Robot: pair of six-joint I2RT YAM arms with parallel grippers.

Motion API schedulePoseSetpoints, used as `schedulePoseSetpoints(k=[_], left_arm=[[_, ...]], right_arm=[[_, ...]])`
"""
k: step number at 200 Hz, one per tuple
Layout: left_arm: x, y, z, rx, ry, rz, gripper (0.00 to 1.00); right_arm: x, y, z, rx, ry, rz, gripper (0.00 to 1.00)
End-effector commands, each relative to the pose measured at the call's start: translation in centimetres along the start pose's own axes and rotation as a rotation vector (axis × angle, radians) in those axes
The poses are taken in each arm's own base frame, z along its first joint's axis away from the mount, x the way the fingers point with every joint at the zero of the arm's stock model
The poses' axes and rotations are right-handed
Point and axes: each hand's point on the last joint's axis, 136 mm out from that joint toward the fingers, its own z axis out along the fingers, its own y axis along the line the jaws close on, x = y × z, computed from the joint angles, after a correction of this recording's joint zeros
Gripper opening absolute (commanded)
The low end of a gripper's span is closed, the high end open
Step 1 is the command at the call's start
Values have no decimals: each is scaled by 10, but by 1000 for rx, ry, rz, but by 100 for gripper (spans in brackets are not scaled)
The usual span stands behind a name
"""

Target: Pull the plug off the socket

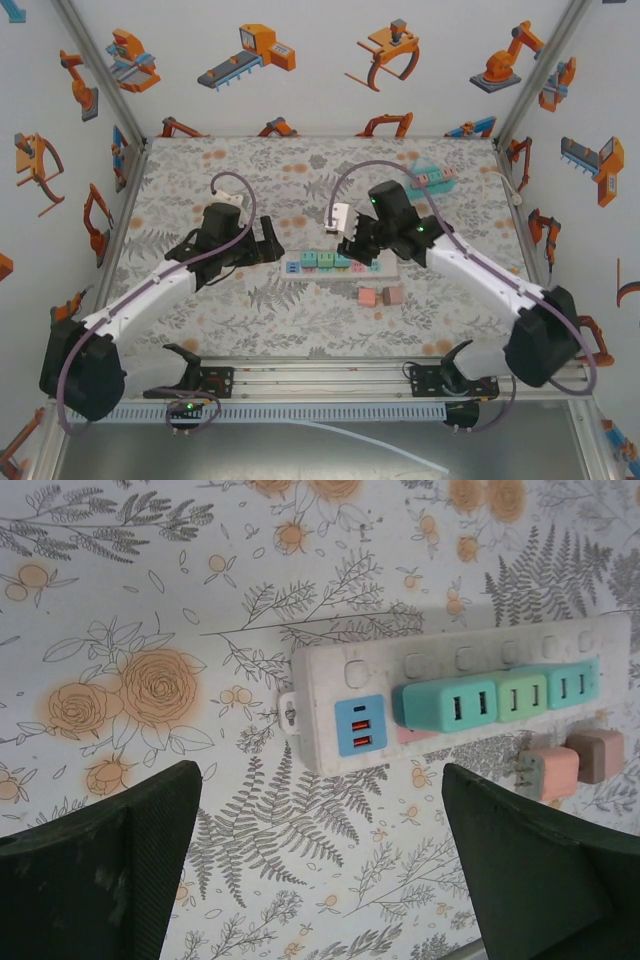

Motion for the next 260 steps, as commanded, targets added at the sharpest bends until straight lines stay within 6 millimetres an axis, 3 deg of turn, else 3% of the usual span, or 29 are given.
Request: schedulePoseSetpoints(k=[1,67,106,212,260], left_arm=[[-14,-10,5,39,-25,-30,98],[-2,-5,26,32,32,-37,92],[11,-6,43,33,123,-49,90],[34,0,75,-1,238,-75,60],[49,-11,82,49,306,-67,51]], right_arm=[[8,20,15,-184,26,-69,53],[35,19,59,-245,70,-36,51],[51,14,75,-211,105,-29,43],[62,15,87,-225,128,-17,36],[63,13,87,-217,140,-17,36]])
